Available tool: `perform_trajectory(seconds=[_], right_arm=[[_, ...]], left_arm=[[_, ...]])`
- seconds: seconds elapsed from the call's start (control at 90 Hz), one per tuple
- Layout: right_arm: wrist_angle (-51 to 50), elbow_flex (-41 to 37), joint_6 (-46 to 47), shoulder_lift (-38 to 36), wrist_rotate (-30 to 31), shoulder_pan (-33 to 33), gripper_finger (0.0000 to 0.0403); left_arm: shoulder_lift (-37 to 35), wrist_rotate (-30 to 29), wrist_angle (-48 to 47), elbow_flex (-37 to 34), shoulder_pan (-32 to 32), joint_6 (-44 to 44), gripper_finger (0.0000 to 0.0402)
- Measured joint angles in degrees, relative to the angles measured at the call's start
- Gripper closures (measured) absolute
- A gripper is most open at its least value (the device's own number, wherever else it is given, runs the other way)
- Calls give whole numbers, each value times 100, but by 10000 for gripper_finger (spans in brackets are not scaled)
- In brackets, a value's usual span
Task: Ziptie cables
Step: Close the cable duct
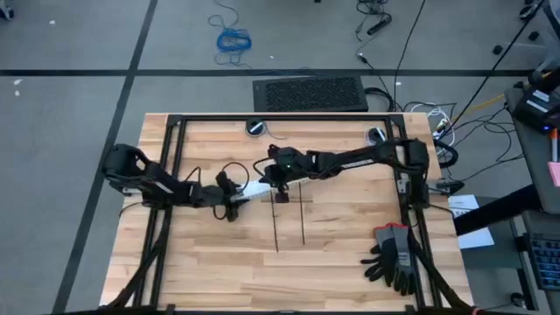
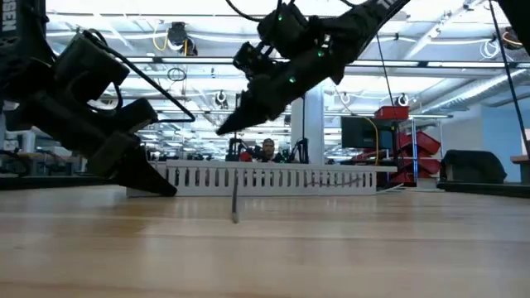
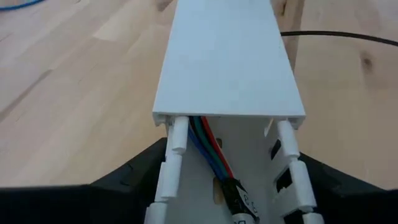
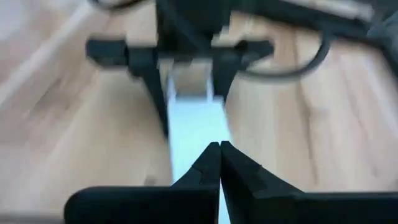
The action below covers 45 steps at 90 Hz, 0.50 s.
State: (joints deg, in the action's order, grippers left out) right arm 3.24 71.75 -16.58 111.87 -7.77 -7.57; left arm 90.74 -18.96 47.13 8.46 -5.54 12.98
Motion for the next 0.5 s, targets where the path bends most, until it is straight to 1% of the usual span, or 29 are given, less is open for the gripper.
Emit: perform_trajectory(seconds=[0.056, 0.144, 0.233, 0.378, 0.5], right_arm=[[-269, -2, 5, 51, 2, -11, 403], [-390, -2, 31, 220, 18, -29, 403], [-121, 9, 44, 415, -59, -29, 403], [614, 33, 206, 798, -596, -42, 403], [912, 35, 279, 978, -787, -33, 403]], left_arm=[[0, 4, -6, 3, 0, -3, 166], [0, 26, -19, 12, 0, -18, 166], [0, 31, -75, 50, 0, -27, 166], [99, 35, -217, 281, 0, -118, 166], [329, 26, -229, 547, 0, -247, 166]])
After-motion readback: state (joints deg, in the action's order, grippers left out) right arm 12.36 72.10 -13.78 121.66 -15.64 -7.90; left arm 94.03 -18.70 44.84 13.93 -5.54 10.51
